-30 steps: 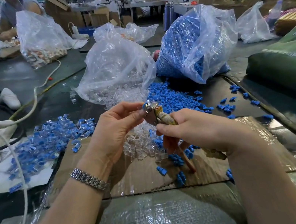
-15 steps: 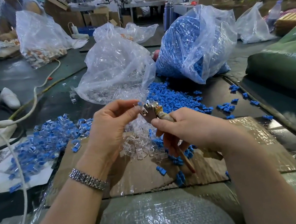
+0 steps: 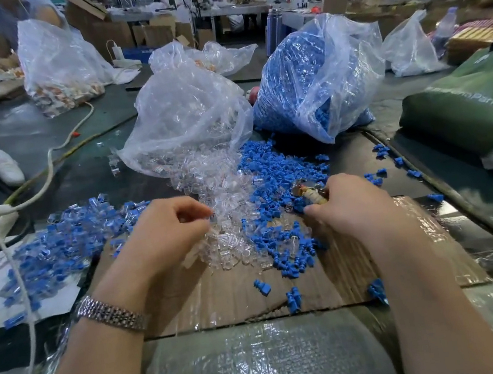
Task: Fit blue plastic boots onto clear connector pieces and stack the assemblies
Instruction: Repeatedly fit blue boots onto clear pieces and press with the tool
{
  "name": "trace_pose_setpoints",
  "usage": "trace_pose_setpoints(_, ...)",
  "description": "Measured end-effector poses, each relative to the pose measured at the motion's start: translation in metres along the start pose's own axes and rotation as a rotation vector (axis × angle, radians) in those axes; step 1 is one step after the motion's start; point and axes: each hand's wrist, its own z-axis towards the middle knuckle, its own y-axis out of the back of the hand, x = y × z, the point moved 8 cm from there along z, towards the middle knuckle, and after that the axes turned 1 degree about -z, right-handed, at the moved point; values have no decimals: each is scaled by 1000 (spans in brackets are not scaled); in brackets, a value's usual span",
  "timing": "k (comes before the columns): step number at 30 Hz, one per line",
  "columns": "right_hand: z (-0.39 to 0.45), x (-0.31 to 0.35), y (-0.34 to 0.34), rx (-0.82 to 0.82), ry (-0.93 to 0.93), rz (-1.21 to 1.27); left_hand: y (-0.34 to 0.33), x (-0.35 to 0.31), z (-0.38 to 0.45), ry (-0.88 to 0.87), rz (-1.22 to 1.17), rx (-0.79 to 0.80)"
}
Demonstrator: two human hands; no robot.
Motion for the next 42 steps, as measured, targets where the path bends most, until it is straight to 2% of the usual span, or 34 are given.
trace_pose_setpoints(2,0,3,-3,16,3,-10,-9,2,2,4,-4,74)
trace_pose_setpoints(6,-1,9,-9,54,16,-37,-19,4,6,29,84,118)
trace_pose_setpoints(11,-5,13,-9,53,7,-90,-22,3,11,9,155,67)
trace_pose_setpoints(15,-6,12,-6,59,13,-43,-15,2,12,-12,105,-31)
trace_pose_setpoints(18,-11,14,-1,45,20,-6,-6,5,13,18,-60,-98)
trace_pose_setpoints(22,-15,31,13,-63,180,28,-7,10,11,114,-357,-54)
trace_pose_setpoints(27,-21,44,6,3,318,-91,-5,6,9,82,-354,-77)
trace_pose_setpoints(30,-21,48,0,20,363,-141,-8,9,10,124,-520,-73)
trace_pose_setpoints(38,-20,54,-5,71,370,-80,-24,7,10,213,-1019,120)
trace_pose_setpoints(40,-19,53,1,22,380,-9,-28,5,9,223,-1113,176)
trace_pose_setpoints(42,-19,53,15,-110,419,183,-32,2,8,230,-1190,235)
